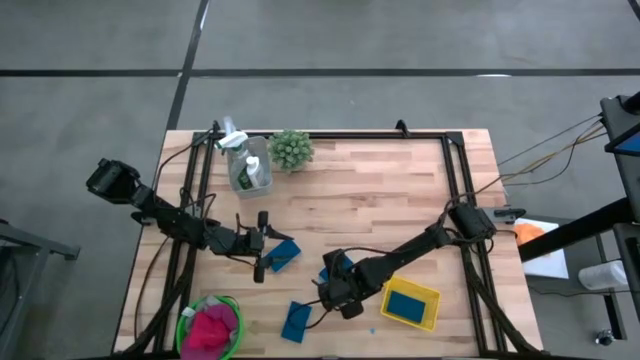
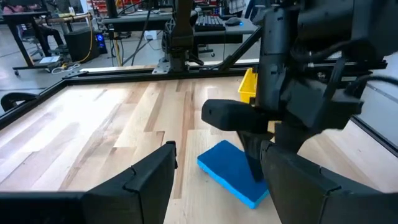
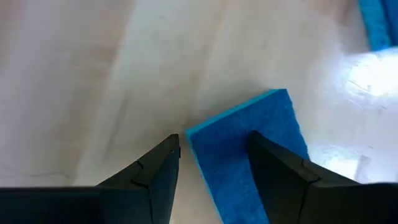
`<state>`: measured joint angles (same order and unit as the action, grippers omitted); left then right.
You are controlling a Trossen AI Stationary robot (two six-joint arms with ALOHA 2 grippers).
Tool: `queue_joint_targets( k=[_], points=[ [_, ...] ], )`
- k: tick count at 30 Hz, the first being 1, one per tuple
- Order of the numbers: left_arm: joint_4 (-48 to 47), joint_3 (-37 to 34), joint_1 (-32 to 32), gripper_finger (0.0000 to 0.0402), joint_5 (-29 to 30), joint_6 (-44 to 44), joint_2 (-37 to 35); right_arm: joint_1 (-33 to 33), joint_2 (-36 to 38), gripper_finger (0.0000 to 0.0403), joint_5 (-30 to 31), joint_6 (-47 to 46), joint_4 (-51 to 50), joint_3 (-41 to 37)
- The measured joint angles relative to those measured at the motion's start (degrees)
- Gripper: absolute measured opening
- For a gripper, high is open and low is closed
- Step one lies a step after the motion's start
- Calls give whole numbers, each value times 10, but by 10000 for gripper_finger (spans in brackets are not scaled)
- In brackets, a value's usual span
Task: Pick & Place Kitchen Items
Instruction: Put the blue sponge into the yellow bin
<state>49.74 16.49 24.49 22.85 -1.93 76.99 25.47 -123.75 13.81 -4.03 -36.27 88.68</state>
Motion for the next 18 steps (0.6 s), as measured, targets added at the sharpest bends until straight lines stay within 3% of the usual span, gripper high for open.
queue_joint_targets(
  k=[6,9,13,18],
  points=[
    [0,0,0,236,0,0,0,8,-8,181,74,-12,-5,0],
    [0,0,0,236,0,0,0,14,-9,138,82,-20,-6,0],
    [0,0,0,236,0,0,0,24,-9,39,83,-32,-14,0],
    [0,0,0,236,0,0,0,44,-7,19,108,-36,-19,0]
  ],
)
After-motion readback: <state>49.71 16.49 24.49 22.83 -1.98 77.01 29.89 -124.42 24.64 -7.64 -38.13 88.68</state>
